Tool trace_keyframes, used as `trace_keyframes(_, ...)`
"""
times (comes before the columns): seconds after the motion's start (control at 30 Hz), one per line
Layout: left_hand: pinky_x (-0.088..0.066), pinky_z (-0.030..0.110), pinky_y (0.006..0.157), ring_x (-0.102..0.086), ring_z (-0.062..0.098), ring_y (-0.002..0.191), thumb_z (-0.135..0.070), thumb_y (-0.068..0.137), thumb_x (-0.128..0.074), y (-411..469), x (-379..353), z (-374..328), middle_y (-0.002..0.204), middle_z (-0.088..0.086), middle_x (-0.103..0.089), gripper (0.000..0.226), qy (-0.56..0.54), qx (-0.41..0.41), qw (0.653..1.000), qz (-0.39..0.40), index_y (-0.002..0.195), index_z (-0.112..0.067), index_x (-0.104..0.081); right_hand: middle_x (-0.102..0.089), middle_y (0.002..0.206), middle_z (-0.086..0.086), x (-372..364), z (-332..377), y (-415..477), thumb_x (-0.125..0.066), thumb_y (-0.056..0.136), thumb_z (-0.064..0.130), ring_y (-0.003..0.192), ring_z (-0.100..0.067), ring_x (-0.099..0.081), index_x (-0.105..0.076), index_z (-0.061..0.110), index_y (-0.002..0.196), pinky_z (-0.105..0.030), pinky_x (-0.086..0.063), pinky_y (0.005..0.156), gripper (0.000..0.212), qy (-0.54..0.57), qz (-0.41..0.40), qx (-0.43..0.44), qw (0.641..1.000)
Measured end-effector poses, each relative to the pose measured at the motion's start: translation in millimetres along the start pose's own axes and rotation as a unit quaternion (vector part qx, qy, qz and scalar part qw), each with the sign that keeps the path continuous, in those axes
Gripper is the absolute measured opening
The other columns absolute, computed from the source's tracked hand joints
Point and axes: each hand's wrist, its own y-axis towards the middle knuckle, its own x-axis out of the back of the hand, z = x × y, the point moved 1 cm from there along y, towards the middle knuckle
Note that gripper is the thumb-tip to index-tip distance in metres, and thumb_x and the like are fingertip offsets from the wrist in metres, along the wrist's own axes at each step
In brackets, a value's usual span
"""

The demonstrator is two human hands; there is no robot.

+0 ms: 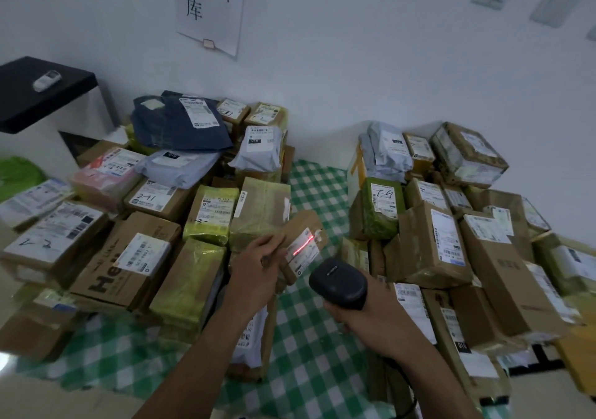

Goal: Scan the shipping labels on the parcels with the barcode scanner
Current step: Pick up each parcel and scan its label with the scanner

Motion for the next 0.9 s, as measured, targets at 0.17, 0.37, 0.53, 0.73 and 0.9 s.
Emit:
trace_keyframes(0.17, -0.045, 0.011, 0.095, -0.055, 0.002, 0.125, -0.030, 0.103, -0.060, -3.7, 2.9, -3.7, 0.139, -0.014, -0.056, 0.037, -0.034, 0.008, 0.999, -0.007, 0.140, -0.027, -0.062, -0.069, 0.115, 0.020, -3.7, -4.0, 0.0, -0.082, 0.086, 0.035, 0.102, 0.000, -0.067, -0.053, 0.057, 0.115, -0.033, -0.057, 0.095, 0.046, 0.007, -0.022, 0.003, 1.000)
trace_keyframes(0.37, -0.049, 0.003, 0.075, -0.062, -0.010, 0.102, -0.030, 0.104, -0.060, -48.0, 24.8, 21.6, 0.112, -0.027, -0.063, 0.028, -0.037, 0.042, 0.998, -0.025, 0.129, -0.041, -0.061, -0.075, 0.091, 0.007, -20.4, -9.2, 6.7, -0.078, 0.092, 0.025, 0.074, -0.011, -0.073, -0.063, 0.042, 0.105, -0.024, -0.057, 0.065, 0.026, 0.022, -0.032, 0.007, 0.999)
trace_keyframes(0.53, -0.057, 0.034, 0.098, -0.064, 0.004, 0.116, -0.037, 0.103, -0.060, -93.7, 38.4, 61.2, 0.128, -0.013, -0.067, 0.029, -0.039, 0.081, 0.995, -0.047, 0.131, -0.035, -0.065, -0.073, 0.086, 0.005, -44.1, -17.8, 14.3, -0.078, 0.092, 0.027, 0.069, -0.006, -0.070, -0.066, 0.033, 0.110, -0.015, -0.049, 0.056, 0.023, 0.027, -0.009, -0.003, 1.000)
trace_keyframes(0.73, -0.048, 0.009, 0.082, -0.056, 0.002, 0.095, -0.033, 0.106, -0.054, -117.6, 25.1, 61.6, 0.125, -0.002, -0.051, 0.033, 0.131, 0.054, 0.982, -0.121, 0.136, -0.026, -0.065, -0.072, 0.076, 0.001, -65.8, -22.0, 20.7, -0.079, 0.090, 0.030, 0.069, -0.017, -0.072, -0.067, 0.028, 0.095, -0.039, -0.057, 0.067, 0.014, -0.002, 0.005, 0.004, 1.000)
trace_keyframes(0.9, -0.050, 0.013, 0.071, -0.058, 0.015, 0.088, -0.015, 0.100, -0.061, -119.9, 14.8, 64.7, 0.127, 0.010, -0.046, 0.035, 0.210, 0.055, 0.972, -0.092, 0.134, -0.020, -0.062, -0.074, 0.084, -0.002, -70.0, -22.0, 15.5, -0.076, 0.094, 0.027, 0.065, -0.012, -0.072, -0.065, 0.026, 0.099, -0.032, -0.056, 0.067, 0.012, -0.004, 0.032, 0.006, 0.999)
